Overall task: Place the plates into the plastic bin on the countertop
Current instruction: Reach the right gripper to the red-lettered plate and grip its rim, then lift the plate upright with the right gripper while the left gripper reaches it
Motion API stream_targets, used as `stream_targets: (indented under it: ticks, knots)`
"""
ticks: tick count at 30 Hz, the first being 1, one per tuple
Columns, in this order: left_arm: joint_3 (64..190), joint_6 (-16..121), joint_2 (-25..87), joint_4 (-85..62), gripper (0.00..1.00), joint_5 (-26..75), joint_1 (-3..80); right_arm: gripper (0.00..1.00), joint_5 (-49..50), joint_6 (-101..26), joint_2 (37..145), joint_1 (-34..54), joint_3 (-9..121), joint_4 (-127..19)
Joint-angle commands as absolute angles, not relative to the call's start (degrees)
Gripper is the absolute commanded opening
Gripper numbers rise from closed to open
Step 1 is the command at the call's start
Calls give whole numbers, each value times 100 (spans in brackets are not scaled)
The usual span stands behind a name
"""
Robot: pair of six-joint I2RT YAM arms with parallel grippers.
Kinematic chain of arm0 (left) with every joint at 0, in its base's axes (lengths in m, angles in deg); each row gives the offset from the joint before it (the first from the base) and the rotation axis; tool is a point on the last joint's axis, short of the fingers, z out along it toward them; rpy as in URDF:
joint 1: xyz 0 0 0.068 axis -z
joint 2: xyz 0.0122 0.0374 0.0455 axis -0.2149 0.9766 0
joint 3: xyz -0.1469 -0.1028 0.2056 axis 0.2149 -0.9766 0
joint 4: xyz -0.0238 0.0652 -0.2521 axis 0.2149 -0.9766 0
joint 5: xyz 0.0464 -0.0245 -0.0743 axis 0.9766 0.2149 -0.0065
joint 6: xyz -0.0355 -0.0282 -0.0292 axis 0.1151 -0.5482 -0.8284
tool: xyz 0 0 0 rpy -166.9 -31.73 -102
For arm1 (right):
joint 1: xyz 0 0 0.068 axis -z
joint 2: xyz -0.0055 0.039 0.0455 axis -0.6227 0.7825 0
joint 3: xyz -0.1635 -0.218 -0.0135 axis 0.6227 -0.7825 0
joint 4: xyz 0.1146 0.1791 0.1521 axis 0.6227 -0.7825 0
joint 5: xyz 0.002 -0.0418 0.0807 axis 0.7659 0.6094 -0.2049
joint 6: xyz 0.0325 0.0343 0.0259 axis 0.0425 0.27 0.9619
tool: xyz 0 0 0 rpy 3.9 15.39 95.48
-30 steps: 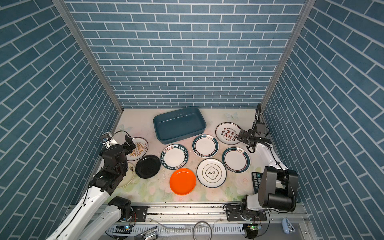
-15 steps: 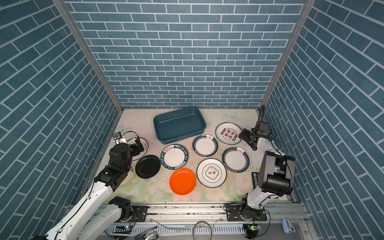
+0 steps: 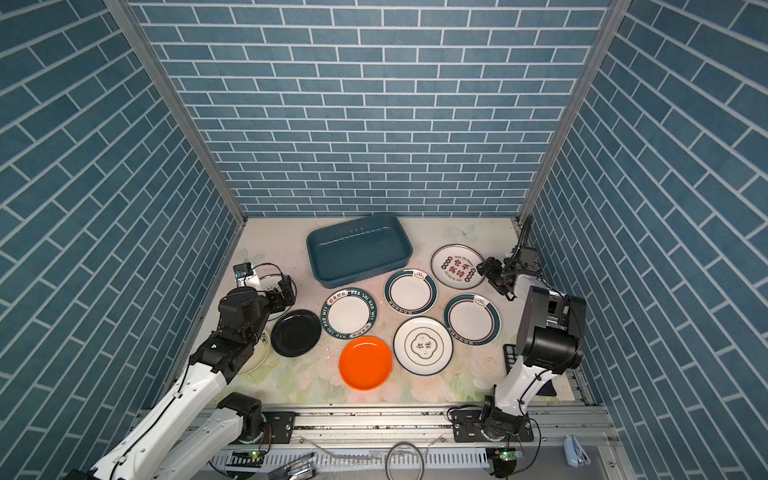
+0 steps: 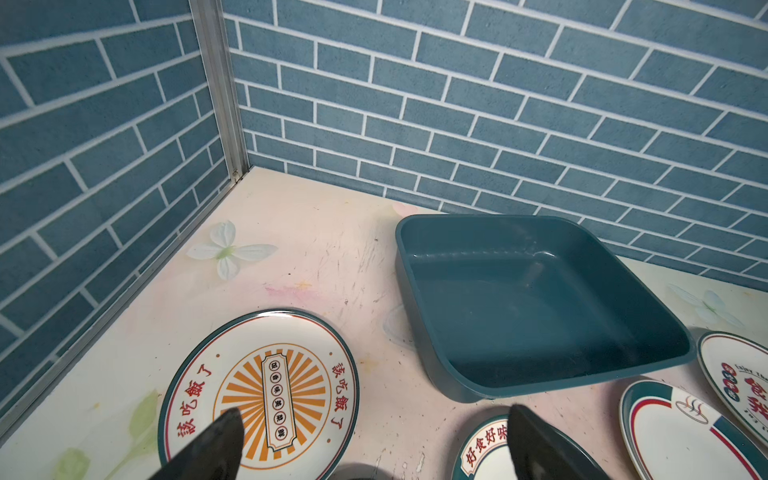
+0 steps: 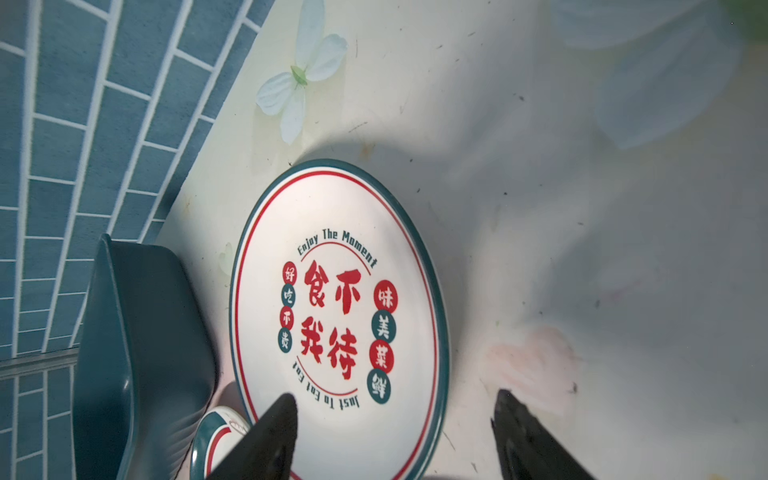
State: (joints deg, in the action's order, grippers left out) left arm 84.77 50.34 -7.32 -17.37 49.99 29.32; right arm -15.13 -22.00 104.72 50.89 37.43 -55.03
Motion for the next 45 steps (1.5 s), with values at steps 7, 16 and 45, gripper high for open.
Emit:
stream_targets:
  ticks: [7, 16, 45]
  knots:
    - [8375, 4873, -800, -1759, 100, 4921, 2955, 57, -2194, -1617, 11137, 5160, 3972, -4897]
    - [8397, 4770, -716, -1794, 99, 4909, 2954, 16, -2222, -1450, 11420, 5178, 4024, -4780]
    - [9848, 3767, -270, -2740, 100, 3358, 3232, 0, -2391, -125, 8253, 5192, 3265, -4813]
